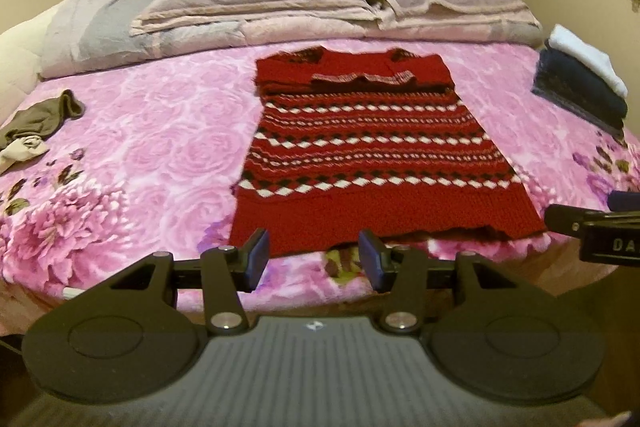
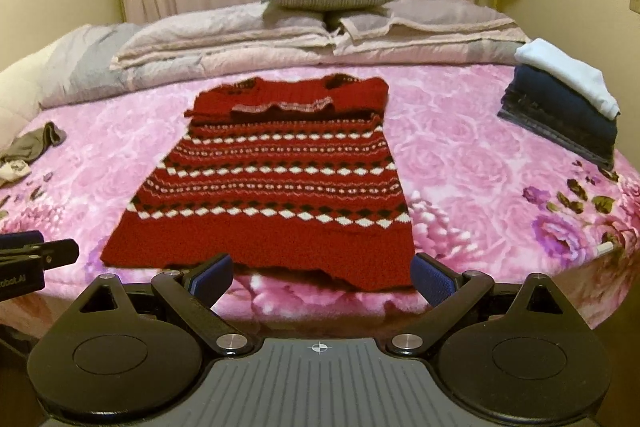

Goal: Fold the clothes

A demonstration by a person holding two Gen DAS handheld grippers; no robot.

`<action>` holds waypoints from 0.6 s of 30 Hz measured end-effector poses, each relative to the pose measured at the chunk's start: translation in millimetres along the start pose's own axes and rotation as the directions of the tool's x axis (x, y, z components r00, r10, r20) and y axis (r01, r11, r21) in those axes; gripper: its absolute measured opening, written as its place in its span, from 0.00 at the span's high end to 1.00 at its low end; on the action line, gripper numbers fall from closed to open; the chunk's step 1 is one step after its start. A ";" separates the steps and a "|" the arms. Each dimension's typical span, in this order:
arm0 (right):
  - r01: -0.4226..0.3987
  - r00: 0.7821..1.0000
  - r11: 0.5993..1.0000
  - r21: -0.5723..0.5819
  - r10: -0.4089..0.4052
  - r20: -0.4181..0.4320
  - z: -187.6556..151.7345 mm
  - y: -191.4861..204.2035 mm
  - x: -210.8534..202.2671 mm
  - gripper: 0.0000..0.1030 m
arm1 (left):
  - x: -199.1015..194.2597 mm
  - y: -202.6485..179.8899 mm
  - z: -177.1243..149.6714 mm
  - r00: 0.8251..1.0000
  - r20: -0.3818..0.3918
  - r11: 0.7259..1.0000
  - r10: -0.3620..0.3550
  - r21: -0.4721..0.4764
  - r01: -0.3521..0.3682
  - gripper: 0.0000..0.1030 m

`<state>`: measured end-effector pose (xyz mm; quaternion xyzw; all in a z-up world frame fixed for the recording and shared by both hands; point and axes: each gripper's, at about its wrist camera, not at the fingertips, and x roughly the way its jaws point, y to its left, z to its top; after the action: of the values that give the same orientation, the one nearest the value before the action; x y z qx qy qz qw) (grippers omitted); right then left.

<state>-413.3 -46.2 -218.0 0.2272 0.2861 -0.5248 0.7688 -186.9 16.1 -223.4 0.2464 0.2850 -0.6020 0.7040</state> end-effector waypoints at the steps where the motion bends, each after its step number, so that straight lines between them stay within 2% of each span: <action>1: 0.000 1.000 1.000 -0.003 0.000 -0.010 -0.2 0.0 3.4 0.05 | 3.5 -2.2 0.5 1.000 -0.011 1.000 -0.003 0.005 0.003 0.56; 18: -0.010 0.993 0.999 -0.043 0.004 -0.120 2.0 9.3 49.2 0.05 | 55.0 2.9 6.9 0.993 -0.120 1.000 -0.003 0.015 0.005 0.56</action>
<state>-390.1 -77.5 -249.5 0.2425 0.3421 -0.5013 0.7569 -177.1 -27.2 -256.8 0.2869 0.3228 -0.5896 0.6825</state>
